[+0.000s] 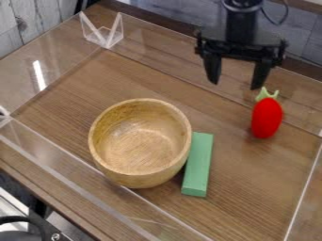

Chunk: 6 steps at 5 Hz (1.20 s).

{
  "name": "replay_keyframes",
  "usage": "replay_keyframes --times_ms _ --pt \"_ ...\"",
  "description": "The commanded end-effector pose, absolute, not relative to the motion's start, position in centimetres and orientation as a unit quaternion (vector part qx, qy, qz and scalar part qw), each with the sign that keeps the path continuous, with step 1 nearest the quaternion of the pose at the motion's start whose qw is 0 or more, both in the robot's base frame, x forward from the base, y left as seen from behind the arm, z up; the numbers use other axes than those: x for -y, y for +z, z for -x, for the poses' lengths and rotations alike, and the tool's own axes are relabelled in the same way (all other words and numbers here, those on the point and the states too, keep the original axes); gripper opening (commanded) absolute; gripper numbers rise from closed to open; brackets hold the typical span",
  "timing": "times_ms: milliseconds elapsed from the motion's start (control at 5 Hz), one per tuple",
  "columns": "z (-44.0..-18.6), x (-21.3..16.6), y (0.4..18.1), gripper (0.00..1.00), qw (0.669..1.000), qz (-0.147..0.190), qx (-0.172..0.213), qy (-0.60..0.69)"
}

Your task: Move the red fruit to the right

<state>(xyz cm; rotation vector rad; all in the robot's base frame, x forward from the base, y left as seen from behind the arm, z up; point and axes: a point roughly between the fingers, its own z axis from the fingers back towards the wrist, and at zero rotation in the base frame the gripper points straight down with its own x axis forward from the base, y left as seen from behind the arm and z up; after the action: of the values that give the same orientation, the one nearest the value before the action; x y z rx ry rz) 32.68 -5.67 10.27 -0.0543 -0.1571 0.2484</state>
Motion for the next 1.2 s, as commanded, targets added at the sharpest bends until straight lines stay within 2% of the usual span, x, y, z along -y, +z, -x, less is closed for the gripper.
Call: replay_keyframes --times_ms 0,600,1000 --pt "-33.9 4.5 12.6 1.0 0.986 0.034 0.121 0.112" --pt "-34.4 2.4 13.7 1.0 0.985 0.032 0.136 0.099" --pt "-34.8 3.3 13.3 1.0 0.985 0.027 0.139 0.101"
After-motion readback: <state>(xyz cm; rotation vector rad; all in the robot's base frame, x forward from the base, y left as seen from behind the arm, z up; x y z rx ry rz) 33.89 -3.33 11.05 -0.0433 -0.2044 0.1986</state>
